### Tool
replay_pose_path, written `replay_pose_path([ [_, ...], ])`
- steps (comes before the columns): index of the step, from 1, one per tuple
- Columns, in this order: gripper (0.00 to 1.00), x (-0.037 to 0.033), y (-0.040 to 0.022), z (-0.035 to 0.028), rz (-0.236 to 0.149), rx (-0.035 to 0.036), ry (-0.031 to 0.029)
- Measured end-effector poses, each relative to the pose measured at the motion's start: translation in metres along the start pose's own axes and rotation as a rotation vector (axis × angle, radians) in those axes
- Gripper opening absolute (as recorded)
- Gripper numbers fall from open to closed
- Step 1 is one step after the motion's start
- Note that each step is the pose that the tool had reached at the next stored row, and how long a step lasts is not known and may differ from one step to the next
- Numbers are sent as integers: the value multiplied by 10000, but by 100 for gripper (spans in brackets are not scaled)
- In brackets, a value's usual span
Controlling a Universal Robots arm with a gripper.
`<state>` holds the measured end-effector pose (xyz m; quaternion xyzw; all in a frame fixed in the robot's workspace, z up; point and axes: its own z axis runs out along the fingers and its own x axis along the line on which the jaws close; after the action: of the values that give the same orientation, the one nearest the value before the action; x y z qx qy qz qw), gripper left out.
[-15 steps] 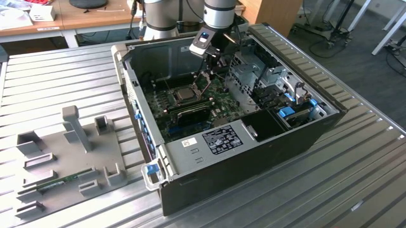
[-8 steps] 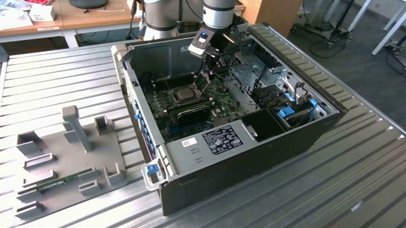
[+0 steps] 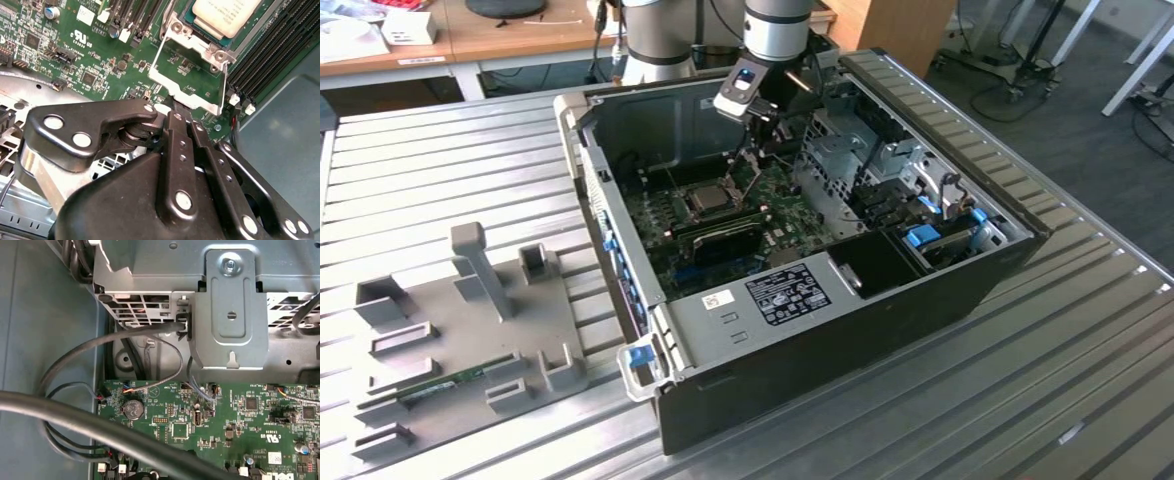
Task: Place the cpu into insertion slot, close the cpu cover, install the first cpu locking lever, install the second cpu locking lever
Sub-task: 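Close the cpu cover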
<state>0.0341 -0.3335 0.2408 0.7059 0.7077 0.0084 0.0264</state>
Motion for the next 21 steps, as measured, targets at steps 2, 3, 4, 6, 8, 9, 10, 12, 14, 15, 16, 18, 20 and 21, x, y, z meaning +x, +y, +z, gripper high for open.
replay_pose_path([
  [2,10,0,-18,0,0,0,0],
  [3,10,0,-28,-1,0,0,0],
  [4,10,0,-38,-1,0,0,0],
  [6,10,0,-61,-1,0,0,0],
  [8,10,0,-88,-1,0,0,0],
  [9,10,0,-102,-1,0,0,0],
  [10,10,0,-115,0,0,0,0],
  [12,10,0,-143,0,0,0,0],
  [14,10,0,-176,1,0,0,0],
  [15,10,0,-194,0,0,1,0],
  [16,10,0,-214,0,0,1,0],
  [18,10,0,-260,-1,-1,1,-1],
  [20,10,1,-309,-2,0,0,0],
  [21,10,1,-331,-3,0,1,-1],
])
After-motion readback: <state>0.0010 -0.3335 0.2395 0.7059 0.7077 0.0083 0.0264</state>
